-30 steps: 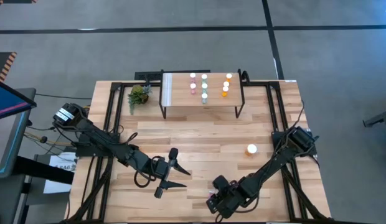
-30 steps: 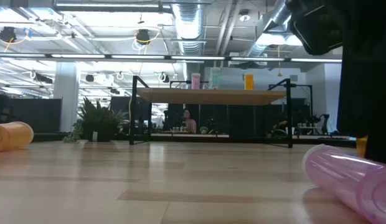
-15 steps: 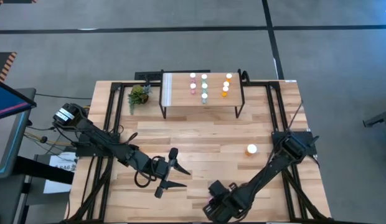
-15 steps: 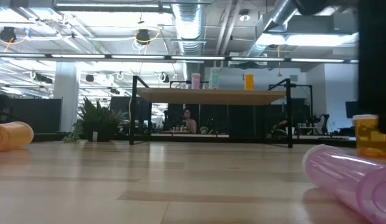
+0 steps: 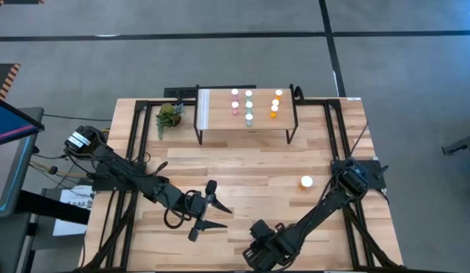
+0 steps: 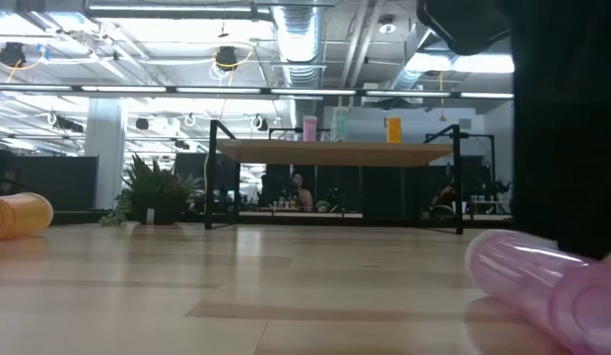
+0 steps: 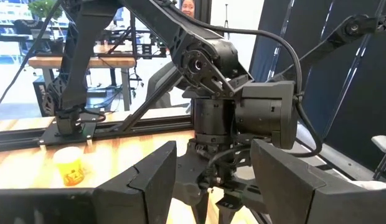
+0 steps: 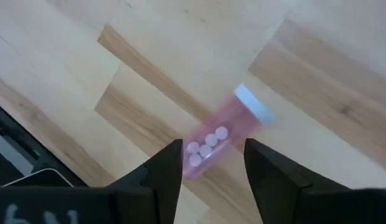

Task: Pick and place medicine bottles onto shelf by color
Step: Put the pink pill bottle on the shelf aligned with the other pink pill bottles

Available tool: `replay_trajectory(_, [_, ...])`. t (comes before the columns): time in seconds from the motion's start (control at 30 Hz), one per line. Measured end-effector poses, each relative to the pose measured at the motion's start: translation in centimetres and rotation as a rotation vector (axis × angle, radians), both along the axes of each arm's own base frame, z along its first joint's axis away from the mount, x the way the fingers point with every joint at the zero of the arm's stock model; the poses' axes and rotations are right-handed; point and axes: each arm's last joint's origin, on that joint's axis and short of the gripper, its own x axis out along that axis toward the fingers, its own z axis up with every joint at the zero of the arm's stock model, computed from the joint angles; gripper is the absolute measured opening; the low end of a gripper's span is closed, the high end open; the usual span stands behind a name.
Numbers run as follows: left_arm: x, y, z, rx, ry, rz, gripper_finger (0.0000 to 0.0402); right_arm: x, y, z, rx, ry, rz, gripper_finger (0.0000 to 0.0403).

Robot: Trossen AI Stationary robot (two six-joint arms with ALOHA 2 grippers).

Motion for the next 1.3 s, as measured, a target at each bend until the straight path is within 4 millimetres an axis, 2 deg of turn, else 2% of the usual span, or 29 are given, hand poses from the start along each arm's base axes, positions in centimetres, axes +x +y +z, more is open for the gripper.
replay_trajectory(0.3, [0.0, 0.0, 0.0, 0.000, 0.000, 0.000, 0.0194, -0.1, -0.1, -0.4, -0.002, 0.006, -0.003, 0.0218])
replay_trajectory(0.5, [0.0, 0.0, 0.0, 0.000, 0.000, 0.000, 0.0194, 0.4, 0.2, -2.2, 0.036, 0.049, 0.009, 0.0224])
replay_trajectory(0.7, [0.0, 0.0, 0.0, 0.002, 0.005, 0.001, 0.0194, 0.2, 0.3, -2.4, 0.042, 0.077, 0.029, 0.0219])
replay_trajectory(0.93, [0.0, 0.0, -0.1, 0.003, 0.006, 0.000, 0.0194, 0.0, 0.5, -2.2, 0.048, 0.104, 0.134, 0.0209])
replay_trajectory(1.3, [0.0, 0.0, -0.1, 0.003, 0.006, 0.000, 0.0194, -0.1, 0.5, -2.2, 0.047, 0.122, 0.209, 0.0176])
